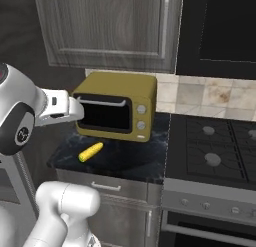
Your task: Place the liquor on the top shelf of the fridge to keep it out of children's reach, and place the corn and bell pepper on lower shelves for easy access.
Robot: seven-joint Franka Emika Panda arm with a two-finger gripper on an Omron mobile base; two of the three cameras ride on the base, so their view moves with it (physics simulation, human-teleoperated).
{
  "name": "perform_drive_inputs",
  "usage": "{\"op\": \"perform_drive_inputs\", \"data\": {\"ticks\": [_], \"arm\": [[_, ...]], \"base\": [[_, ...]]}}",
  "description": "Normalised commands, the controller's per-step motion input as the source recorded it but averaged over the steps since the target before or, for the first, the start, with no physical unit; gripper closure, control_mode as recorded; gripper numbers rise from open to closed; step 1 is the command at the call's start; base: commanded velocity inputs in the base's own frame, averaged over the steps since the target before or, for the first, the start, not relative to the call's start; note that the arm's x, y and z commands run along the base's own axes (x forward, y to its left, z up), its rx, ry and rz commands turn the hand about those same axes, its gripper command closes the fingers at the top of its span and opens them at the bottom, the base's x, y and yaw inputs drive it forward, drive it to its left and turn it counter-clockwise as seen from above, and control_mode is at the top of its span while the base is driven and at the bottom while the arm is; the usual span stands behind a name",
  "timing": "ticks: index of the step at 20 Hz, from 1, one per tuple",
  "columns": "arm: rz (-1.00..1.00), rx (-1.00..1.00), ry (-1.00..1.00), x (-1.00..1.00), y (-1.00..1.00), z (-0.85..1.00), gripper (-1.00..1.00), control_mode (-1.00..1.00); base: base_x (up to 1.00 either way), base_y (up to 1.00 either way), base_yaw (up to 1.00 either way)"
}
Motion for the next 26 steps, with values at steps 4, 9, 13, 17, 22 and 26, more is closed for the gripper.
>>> {"op": "perform_drive_inputs", "data": {"ticks": [4,9,13,17,22,26], "arm": [[0.11,0.0,0.01,0.29,0.08,-0.4,-1.0,-1.0],[0.02,0.01,0.0,0.25,0.0,-0.57,-1.0,-1.0],[0.0,0.02,0.01,0.21,0.0,-0.53,-1.0,-1.0],[-0.06,0.04,0.16,0.31,0.0,-0.43,-1.0,-1.0],[-0.19,0.06,0.04,0.13,0.01,-0.43,-1.0,-1.0],[-0.31,0.16,0.01,0.13,0.0,-0.47,-1.0,-1.0]], "base": [[0.09,0.05,0.05],[0.0,0.0,0.0],[0.0,0.0,0.0],[0.0,0.0,0.0],[0.0,0.0,0.0],[0.0,0.0,0.0]]}}
